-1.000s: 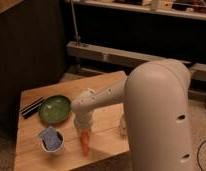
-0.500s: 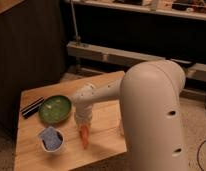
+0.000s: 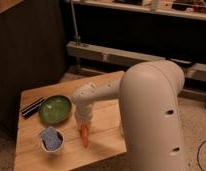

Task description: Drag the pepper across the table

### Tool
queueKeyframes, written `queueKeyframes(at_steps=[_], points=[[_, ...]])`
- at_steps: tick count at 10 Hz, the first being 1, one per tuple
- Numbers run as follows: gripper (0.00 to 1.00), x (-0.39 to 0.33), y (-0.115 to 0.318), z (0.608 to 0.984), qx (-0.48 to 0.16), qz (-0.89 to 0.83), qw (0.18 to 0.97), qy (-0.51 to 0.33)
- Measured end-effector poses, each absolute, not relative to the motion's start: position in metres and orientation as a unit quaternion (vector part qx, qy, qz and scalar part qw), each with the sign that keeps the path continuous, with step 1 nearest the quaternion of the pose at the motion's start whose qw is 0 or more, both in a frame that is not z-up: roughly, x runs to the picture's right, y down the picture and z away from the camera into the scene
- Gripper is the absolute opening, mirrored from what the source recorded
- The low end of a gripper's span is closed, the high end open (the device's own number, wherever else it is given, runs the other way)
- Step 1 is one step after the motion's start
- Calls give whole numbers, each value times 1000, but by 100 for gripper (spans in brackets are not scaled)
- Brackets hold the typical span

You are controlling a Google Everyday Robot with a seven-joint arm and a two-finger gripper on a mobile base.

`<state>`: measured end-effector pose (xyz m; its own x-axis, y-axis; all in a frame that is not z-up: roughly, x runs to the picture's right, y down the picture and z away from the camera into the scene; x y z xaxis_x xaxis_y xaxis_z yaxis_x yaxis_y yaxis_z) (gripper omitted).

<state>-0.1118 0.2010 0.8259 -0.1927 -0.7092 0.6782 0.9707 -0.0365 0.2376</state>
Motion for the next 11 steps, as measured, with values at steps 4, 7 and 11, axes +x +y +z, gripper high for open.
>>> queueKeyframes(at_steps=[4,7,11], points=[[2,-111,195,829,-190,-693,607,-339],[2,-106,176,845,-188,-691,612,-335],[2,-91,136,870,-184,-691,620,-324]])
